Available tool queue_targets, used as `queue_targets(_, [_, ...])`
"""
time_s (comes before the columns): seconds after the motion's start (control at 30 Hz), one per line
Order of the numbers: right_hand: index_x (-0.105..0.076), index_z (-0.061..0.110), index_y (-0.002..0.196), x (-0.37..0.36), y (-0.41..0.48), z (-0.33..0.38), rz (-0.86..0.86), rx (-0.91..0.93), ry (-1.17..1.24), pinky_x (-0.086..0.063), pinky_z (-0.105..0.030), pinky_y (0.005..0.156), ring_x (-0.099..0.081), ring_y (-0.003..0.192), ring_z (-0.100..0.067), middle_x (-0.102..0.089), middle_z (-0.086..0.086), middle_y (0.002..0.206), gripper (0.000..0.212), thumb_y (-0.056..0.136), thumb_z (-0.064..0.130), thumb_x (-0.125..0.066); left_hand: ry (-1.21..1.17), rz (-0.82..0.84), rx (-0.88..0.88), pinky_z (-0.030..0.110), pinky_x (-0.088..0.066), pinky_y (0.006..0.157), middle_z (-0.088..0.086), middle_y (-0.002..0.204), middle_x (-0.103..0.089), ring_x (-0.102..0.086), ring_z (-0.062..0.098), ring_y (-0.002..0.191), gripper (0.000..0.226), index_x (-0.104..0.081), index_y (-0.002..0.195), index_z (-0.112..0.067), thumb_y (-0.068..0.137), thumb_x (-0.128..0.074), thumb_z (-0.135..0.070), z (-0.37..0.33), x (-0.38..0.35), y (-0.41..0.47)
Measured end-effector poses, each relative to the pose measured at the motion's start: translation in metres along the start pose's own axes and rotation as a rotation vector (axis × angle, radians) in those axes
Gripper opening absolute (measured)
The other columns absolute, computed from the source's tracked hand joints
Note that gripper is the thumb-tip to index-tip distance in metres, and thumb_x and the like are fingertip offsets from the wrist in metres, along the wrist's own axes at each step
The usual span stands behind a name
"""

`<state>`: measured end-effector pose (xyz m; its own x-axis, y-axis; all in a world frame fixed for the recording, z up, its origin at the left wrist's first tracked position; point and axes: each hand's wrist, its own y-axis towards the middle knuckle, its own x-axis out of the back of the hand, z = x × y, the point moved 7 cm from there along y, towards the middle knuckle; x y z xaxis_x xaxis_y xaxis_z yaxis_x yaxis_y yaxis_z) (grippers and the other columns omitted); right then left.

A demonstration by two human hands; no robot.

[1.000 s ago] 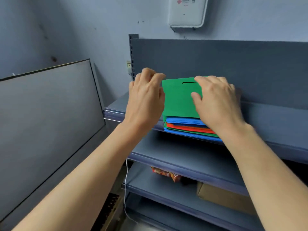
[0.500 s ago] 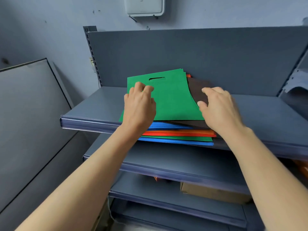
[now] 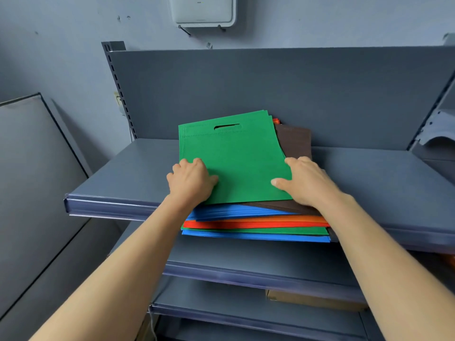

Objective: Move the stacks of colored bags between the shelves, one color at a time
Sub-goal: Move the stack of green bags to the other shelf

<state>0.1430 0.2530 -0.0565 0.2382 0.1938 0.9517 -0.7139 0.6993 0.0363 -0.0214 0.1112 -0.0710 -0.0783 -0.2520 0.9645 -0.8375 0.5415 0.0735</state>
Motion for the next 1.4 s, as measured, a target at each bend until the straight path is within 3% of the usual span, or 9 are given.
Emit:
queue_targets(0.27, [-0.023,0.013,0.147,-0.012,0.024,-0.001,0.056,-0.045,0.1,-0.035,-0.041,0.105,-0.037,0.132,-0.029,-0.029,-0.012,0.149,0.083,0.083,0.045,-0.065,-0.262,0.123,0.101,0.045,-0.042,0.097,0.019,0.129,-0.045,-0.046,0.037,0.115,0.078,-0.042,0.123,-0.005,0.073,-0.066,-0.059,0.023,-0.018,0.026])
queue_targets(0.47, [-0.031,0.009,0.145,-0.01,0.036,-0.005,0.059,-0.115,0.199,-0.033,-0.037,0.106,-0.037,0.133,-0.028,-0.035,-0.01,0.149,0.087,0.076,0.036,-0.076,-0.139,-0.007,-0.083,0.043,-0.028,0.102,0.009,0.137,-0.029,-0.031,0.031,0.126,0.067,-0.04,0.133,-0.011,0.082,-0.062,-0.049,0.011,-0.008,0.025])
queue_targets(0.63, [-0.037,0.006,0.14,-0.009,0.039,-0.003,0.057,-0.171,0.202,-0.038,-0.035,0.1,-0.044,0.127,-0.03,-0.042,-0.013,0.143,0.078,0.076,0.027,-0.077,-0.104,0.017,-0.295,0.039,-0.035,0.104,0.005,0.148,-0.027,-0.042,0.028,0.126,0.052,-0.044,0.133,-0.004,0.088,-0.06,-0.025,-0.005,-0.004,0.023])
queue_targets(0.87, [-0.048,0.001,0.13,-0.01,0.037,0.007,0.052,-0.2,0.167,-0.039,-0.039,0.102,-0.042,0.125,-0.034,-0.043,-0.017,0.139,0.066,0.076,0.028,-0.075,-0.066,0.013,-0.332,0.033,-0.036,0.099,0.003,0.151,-0.031,-0.044,0.028,0.126,0.046,-0.048,0.131,-0.003,0.089,-0.059,-0.018,-0.007,0.002,0.018])
queue_targets(1.0, [-0.051,-0.002,0.126,-0.003,0.037,0.004,0.002,-0.254,0.263,-0.042,-0.028,0.084,-0.054,0.107,-0.028,-0.053,-0.016,0.13,0.061,0.075,0.018,-0.078,-0.102,0.017,-0.241,0.04,-0.043,0.087,0.012,0.135,-0.036,-0.053,0.036,0.103,0.04,-0.05,0.112,0.002,0.084,-0.067,-0.021,0.001,0.009,0.018])
queue_targets(1.13, [-0.05,-0.003,0.125,-0.003,0.036,0.011,-0.003,-0.243,0.368,-0.043,-0.032,0.087,-0.054,0.111,-0.029,-0.053,-0.015,0.129,0.055,0.076,0.005,-0.074,-0.107,0.023,-0.132,0.038,-0.042,0.072,0.016,0.118,-0.038,-0.049,0.034,0.079,0.025,-0.043,0.09,-0.004,0.086,-0.064,-0.017,0.02,0.013,0.019])
queue_targets(1.2, [-0.054,-0.003,0.117,-0.004,0.032,0.016,0.015,-0.239,0.357,-0.047,-0.035,0.087,-0.058,0.103,-0.028,-0.056,-0.016,0.123,0.045,0.077,0.003,-0.072,-0.116,0.026,-0.111,0.038,-0.043,0.072,0.017,0.117,-0.039,-0.048,0.033,0.077,0.013,-0.047,0.096,-0.002,0.088,-0.055,-0.008,0.028,0.015,0.019])
queue_targets(1.3, [-0.054,-0.005,0.117,-0.003,0.026,0.026,0.034,-0.212,0.301,-0.049,-0.038,0.088,-0.06,0.101,-0.027,-0.058,-0.015,0.12,0.04,0.079,0.002,-0.068,-0.137,0.007,-0.118,0.041,-0.045,0.082,0.02,0.122,-0.039,-0.053,0.038,0.091,0.034,-0.048,0.119,0.001,0.086,-0.04,0.005,0.035,0.019,0.017])
queue_targets(1.4, [-0.057,-0.005,0.118,0.007,0.02,0.044,-0.053,-0.111,0.213,-0.052,-0.044,0.085,-0.062,0.097,-0.033,-0.059,-0.017,0.118,0.037,0.081,-0.004,-0.054,-0.17,-0.079,-0.109,0.043,-0.043,0.084,0.02,0.123,-0.038,-0.052,0.038,0.095,0.043,-0.044,0.126,0.0,0.085,-0.035,0.01,0.04,0.034,0.007])
